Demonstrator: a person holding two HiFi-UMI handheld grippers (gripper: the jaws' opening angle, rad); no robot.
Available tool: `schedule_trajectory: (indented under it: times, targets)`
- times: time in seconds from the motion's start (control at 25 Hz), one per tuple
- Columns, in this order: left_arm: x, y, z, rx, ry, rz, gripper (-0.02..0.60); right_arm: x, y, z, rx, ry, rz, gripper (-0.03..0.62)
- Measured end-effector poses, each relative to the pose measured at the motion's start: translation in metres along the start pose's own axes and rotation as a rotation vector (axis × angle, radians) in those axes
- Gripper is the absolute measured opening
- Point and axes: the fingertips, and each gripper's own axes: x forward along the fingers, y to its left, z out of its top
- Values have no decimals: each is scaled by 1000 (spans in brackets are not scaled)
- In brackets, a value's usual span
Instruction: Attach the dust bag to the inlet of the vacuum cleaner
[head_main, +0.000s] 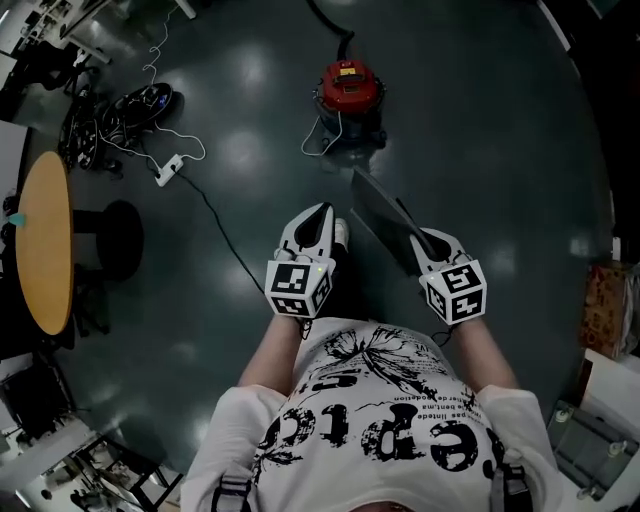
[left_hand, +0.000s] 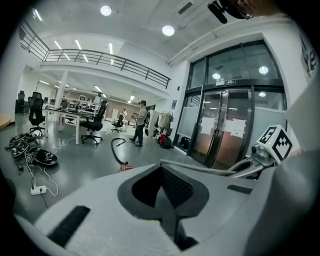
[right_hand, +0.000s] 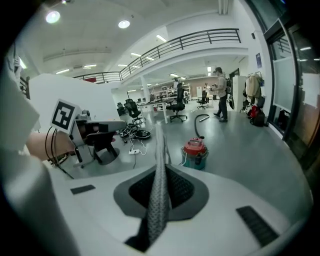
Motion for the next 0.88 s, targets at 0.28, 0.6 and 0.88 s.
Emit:
schedule_trajectory:
  times: [0.28,0.6,0.88]
  targets:
    - [98,84,54,-3,43,-44,3,91,-48,86,-32,48,0,15]
    - [186,142,88,-11,79,-29,3,177,-93,134,-36,98,23,15]
    - [234,132,88,-127,59,-1,3,210,-130,150,-80,112,121,15]
